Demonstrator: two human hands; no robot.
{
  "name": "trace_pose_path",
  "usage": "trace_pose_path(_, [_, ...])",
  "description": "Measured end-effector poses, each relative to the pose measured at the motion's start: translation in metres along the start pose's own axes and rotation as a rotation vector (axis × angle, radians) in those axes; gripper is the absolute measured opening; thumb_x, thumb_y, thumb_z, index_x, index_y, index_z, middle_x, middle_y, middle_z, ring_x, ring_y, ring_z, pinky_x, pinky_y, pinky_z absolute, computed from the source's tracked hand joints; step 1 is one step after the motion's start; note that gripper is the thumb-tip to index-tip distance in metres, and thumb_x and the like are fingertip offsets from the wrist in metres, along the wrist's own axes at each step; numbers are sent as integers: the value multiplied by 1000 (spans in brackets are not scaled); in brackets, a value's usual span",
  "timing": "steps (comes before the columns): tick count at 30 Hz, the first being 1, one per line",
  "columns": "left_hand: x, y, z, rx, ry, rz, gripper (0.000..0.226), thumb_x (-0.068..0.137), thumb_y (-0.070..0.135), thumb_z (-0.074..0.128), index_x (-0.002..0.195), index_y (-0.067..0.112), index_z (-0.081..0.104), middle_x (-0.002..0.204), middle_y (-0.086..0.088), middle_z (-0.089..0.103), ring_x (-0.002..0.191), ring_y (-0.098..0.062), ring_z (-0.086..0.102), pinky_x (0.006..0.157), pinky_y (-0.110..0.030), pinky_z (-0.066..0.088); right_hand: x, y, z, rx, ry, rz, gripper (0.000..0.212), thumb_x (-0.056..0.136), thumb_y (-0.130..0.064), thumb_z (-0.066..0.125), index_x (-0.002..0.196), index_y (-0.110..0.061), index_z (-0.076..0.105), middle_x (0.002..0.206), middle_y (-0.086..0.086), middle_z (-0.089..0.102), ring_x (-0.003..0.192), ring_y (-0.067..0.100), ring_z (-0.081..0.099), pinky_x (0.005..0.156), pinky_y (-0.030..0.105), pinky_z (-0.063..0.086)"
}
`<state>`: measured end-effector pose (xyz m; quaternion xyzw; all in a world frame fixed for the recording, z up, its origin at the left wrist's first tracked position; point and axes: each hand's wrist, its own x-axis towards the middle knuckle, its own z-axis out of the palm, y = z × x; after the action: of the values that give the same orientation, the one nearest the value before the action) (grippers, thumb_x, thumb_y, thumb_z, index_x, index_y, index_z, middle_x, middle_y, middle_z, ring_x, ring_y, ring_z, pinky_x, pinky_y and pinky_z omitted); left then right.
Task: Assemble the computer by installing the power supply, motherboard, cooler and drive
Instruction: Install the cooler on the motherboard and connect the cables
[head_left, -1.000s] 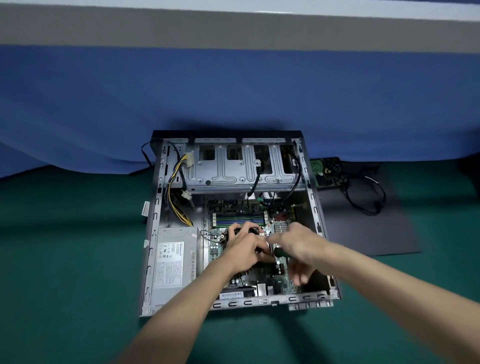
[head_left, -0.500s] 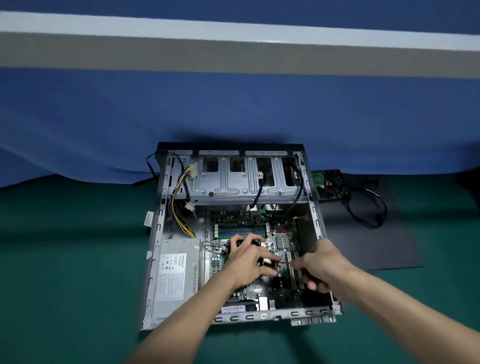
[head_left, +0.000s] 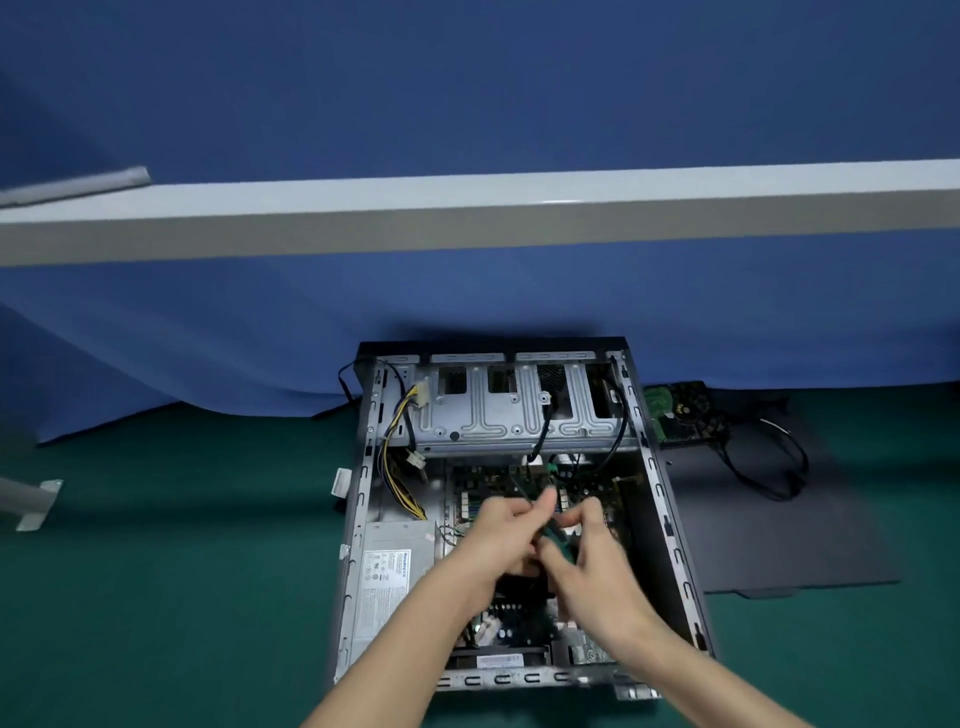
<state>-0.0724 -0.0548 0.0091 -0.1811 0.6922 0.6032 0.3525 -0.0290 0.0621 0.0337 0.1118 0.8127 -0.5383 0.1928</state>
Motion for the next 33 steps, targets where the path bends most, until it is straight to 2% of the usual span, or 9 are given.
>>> trace_pose_path(3, [-5,-2,-4,29,138,-77,24,98,28,50,102,6,58,91,-13,66,76,-23,64,69,-36,54,5,2,10,46,-175,47,14,94,-22,60,96,-20,46,72,8,62,44,10,52,41,26,44])
trace_pose_path(5, [-9,-1,-16,155,225,-114,22,100,28,46,108,8,50,106,-19,63,89,-34,66,76,-46,56,12,11,6,-174,-147,29,15,94,-36,57,95,-22,56,77,6,67,59,15,58,57,33,49])
trace_pose_path(7, [-17,4,-30,263,196,-150,23,100,29,44,111,9,44,108,-20,60,82,-34,66,66,-42,58,20,21,-2,-460,-22,-50,18,96,-40,54,102,-25,63,92,-6,68,88,11,62,77,27,46])
trace_pose_path(9, [-23,9,-42,510,186,-139,29,99,33,47,118,12,42,108,-15,59,80,-28,64,62,-34,55,30,29,-2,-593,-3,-146,37,94,-38,57,128,-23,56,127,-6,58,124,13,46,102,25,34])
trace_pose_path(11, [-24,11,-49,888,226,-104,45,96,36,52,130,11,37,119,-10,57,102,-27,58,81,-36,49,41,34,9,-705,-133,-205,71,87,-44,64,148,-23,33,153,-8,32,144,14,18,118,32,10])
trace_pose_path(13, [-28,14,-47,1087,273,-68,41,92,38,58,123,14,45,122,-6,55,112,-24,52,88,-35,42,51,39,24,-804,-226,-249,96,78,-51,69,154,-24,16,160,-10,14,148,12,1,118,36,-9])
trace_pose_path(15, [-27,14,-43,1193,300,-49,31,88,34,64,111,17,51,117,-4,56,111,-24,54,86,-34,41,58,46,36,-855,-269,-270,106,75,-52,72,154,-22,9,161,-8,7,148,12,-5,114,38,-17])
trace_pose_path(23, [-26,2,-34,1371,309,-42,30,83,9,58,112,15,55,114,-6,59,107,-27,58,74,-31,37,66,65,43,-848,-262,-325,103,75,-43,75,154,-20,13,160,-6,15,148,8,0,110,30,-24])
trace_pose_path(33, [-24,7,-38,1328,307,-56,23,86,18,60,107,18,53,113,-4,55,106,-24,56,72,-30,34,64,62,41,-798,-257,-312,99,77,-39,75,154,-21,15,160,-2,16,148,9,2,110,28,-22])
